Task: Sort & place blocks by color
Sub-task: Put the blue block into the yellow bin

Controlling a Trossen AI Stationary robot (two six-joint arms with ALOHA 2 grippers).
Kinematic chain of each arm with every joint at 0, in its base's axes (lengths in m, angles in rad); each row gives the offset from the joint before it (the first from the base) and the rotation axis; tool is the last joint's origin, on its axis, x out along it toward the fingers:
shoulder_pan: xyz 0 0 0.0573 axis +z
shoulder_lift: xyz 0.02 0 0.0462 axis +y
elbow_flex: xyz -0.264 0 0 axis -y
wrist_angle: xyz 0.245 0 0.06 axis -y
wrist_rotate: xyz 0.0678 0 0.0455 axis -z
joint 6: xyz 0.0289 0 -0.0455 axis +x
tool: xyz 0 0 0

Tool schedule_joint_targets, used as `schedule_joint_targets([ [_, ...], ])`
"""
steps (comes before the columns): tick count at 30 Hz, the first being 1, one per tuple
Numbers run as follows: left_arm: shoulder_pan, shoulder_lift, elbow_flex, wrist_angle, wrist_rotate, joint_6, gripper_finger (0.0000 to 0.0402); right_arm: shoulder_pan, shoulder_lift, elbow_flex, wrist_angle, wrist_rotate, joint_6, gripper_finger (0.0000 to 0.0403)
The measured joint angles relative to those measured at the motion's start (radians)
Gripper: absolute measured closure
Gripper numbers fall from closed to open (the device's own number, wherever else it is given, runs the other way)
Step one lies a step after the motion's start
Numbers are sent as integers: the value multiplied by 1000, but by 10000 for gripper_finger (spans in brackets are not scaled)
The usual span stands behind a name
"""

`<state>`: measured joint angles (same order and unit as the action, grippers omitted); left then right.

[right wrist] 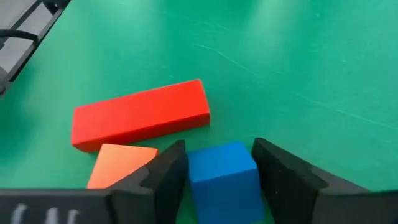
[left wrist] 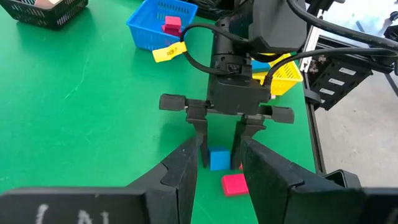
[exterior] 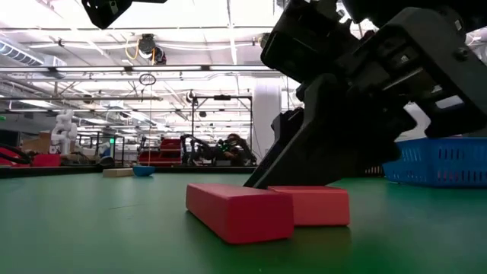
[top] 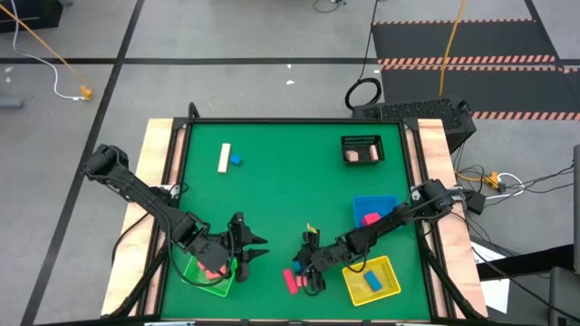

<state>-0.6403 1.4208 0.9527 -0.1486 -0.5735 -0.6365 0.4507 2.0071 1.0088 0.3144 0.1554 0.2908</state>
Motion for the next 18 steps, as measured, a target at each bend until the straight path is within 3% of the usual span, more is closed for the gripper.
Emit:
schedule_joint_targets([
  [6,0,0,0,-1,0,0,277,-1,-2,-1,-10,-1,10,284],
  [13,0,0,0,-5,0,0,277,-1,-17,-1,-2,-10,79,285],
  [18,0,0,0,-6,0,0,277,-2,-130,-9,-84,-29,126,285],
])
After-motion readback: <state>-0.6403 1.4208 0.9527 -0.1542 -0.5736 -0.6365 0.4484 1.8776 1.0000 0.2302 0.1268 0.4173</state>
